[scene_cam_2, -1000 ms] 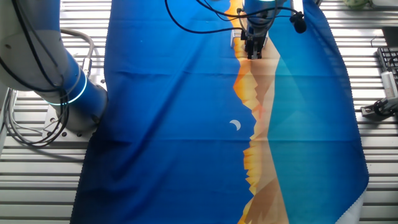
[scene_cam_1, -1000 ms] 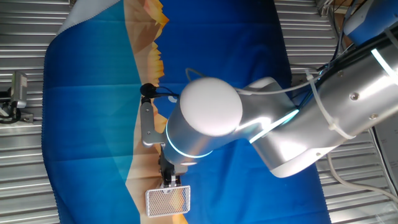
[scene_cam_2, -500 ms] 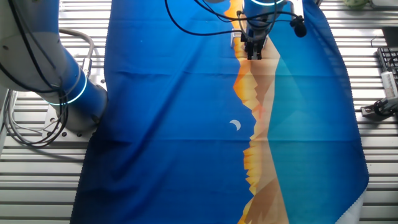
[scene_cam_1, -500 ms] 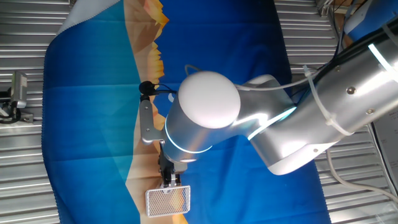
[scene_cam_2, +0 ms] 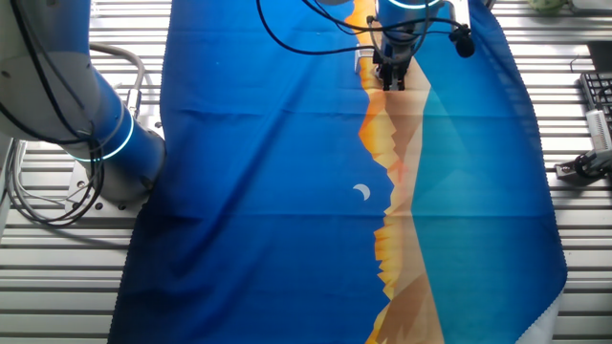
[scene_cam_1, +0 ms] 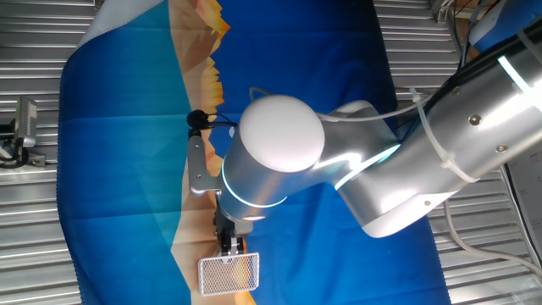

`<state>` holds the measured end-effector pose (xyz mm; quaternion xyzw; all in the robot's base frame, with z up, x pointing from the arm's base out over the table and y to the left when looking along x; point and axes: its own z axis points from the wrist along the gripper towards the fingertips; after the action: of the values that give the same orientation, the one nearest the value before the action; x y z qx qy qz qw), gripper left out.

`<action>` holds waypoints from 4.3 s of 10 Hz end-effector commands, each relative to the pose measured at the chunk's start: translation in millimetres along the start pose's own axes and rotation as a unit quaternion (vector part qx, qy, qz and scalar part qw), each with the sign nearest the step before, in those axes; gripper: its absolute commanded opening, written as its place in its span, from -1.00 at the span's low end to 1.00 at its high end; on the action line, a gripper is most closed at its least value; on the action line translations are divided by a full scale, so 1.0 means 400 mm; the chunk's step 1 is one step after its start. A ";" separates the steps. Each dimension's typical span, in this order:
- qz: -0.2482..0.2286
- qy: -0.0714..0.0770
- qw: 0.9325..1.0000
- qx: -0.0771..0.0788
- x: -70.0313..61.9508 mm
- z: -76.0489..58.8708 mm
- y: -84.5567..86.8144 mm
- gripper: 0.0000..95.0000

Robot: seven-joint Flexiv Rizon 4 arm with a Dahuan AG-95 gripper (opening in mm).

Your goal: Push the soccer ball into the goal

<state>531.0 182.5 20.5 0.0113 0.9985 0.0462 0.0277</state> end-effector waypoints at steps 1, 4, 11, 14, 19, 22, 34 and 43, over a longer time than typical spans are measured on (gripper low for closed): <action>0.001 -0.001 1.000 0.000 -0.003 0.002 0.002 -1.00; 0.002 0.000 1.000 -0.002 -0.009 0.001 0.005 -1.00; -0.001 0.000 1.000 -0.026 -0.011 0.002 0.009 -1.00; -0.001 -0.001 1.000 -0.030 -0.011 0.003 0.009 -1.00; -0.008 -0.004 0.999 -0.049 -0.011 0.004 0.009 -1.00; -0.012 -0.008 0.998 -0.067 -0.011 0.004 0.009 -1.00; -0.011 -0.010 0.998 -0.065 -0.010 0.013 0.012 -1.00; 0.004 -0.010 0.999 -0.045 -0.011 0.022 0.015 -1.00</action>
<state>536.0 189.1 12.9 0.0152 0.9951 0.0901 0.0372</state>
